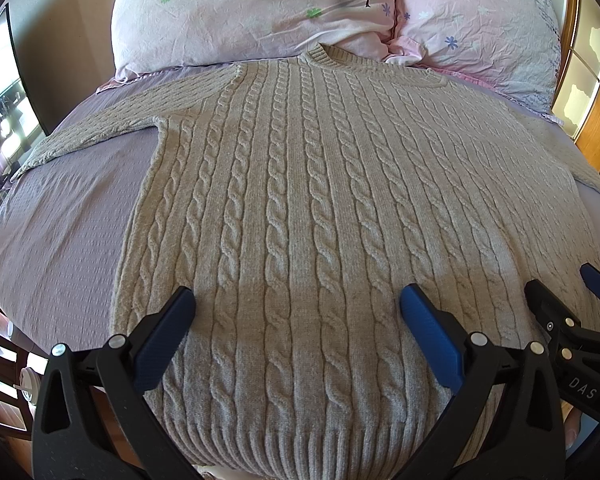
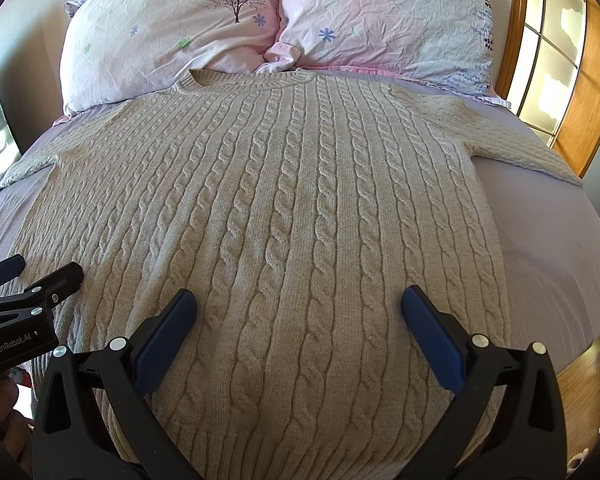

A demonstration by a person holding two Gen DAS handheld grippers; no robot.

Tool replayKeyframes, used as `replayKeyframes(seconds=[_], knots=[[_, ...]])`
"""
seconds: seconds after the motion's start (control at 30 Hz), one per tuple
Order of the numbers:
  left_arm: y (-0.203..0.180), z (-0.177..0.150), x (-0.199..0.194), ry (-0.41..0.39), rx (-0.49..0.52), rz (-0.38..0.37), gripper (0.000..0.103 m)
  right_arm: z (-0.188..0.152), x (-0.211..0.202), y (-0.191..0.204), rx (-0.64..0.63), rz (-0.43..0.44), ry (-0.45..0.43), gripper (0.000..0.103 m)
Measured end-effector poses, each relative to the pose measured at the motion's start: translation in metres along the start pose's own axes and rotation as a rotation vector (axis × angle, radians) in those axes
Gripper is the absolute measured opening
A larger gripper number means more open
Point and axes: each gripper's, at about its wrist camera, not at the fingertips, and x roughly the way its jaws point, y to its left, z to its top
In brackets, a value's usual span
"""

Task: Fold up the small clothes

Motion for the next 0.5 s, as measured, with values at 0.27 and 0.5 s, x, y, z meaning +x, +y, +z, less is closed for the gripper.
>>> replayKeyframes(seconds=[0.27,0.5], knots=[[0.0,0.0,0.0,0.0,0.0,0.0,0.101,-0.0002,-0.0009,0.0006,-0.002,0.0,-0.002,0.102],[0.0009,0.0015,0.0004,0.008,0.015,-0.003,0.101,-0.0048,-0.0033,-0.0028,-0.041,0.031,-0.059,0.102]])
